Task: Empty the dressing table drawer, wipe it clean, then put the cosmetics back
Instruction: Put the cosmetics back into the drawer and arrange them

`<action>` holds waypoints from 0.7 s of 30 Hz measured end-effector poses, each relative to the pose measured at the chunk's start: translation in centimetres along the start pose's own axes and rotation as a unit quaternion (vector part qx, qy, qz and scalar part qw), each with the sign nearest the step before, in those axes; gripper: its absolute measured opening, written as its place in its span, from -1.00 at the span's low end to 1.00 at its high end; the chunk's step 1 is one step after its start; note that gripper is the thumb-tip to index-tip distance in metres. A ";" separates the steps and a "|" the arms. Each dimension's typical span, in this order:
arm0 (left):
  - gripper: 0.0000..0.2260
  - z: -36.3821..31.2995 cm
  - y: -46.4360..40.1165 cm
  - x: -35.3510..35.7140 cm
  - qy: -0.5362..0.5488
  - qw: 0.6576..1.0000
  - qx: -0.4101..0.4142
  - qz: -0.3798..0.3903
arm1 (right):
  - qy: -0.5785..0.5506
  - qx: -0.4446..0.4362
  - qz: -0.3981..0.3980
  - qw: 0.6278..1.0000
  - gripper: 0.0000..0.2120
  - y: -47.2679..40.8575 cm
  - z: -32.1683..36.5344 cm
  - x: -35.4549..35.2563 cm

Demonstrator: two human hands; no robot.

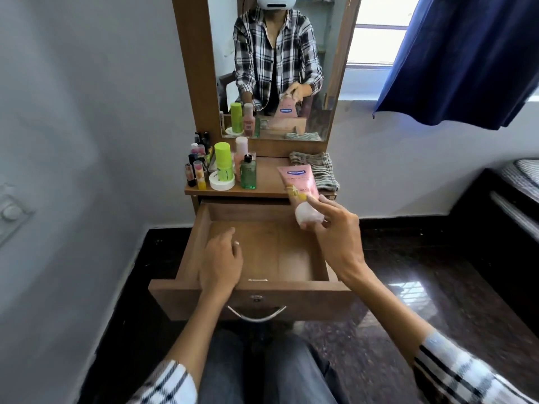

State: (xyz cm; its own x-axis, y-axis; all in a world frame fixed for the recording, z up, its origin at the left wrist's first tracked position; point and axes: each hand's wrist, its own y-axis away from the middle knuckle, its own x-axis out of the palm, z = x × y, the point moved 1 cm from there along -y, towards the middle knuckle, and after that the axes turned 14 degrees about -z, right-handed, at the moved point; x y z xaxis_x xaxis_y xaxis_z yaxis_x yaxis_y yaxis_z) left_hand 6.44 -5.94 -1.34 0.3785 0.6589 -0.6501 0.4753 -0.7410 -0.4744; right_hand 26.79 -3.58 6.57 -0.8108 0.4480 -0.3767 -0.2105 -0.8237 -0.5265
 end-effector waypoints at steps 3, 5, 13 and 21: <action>-0.66 -0.3 0.1 -0.3 -0.015 1.000 -0.003 0.024 | -0.001 0.011 0.010 1.000 -0.51 2.4 -1.1 -2.4; -0.66 -0.4 0.2 -0.5 -0.024 0.999 -0.013 0.034 | 0.015 0.034 0.028 0.999 -0.51 3.4 -2.0 -2.9; -0.67 -0.3 0.3 -0.4 -0.039 0.998 -0.036 0.038 | 0.132 0.110 0.130 0.977 -0.58 3.9 -3.7 -0.2; -0.67 0.0 0.2 0.2 -0.031 0.998 -0.040 0.030 | 0.232 0.090 0.153 0.956 -0.59 4.4 -3.7 1.2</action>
State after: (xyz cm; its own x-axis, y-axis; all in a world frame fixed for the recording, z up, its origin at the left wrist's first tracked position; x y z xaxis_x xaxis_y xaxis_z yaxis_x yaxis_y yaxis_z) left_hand 6.61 -5.98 -1.52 0.3603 0.6020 -0.7126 0.5159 -0.7650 -0.3854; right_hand 26.90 -5.36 0.93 -0.5289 0.2474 -0.8119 -0.1263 -0.9689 -0.2130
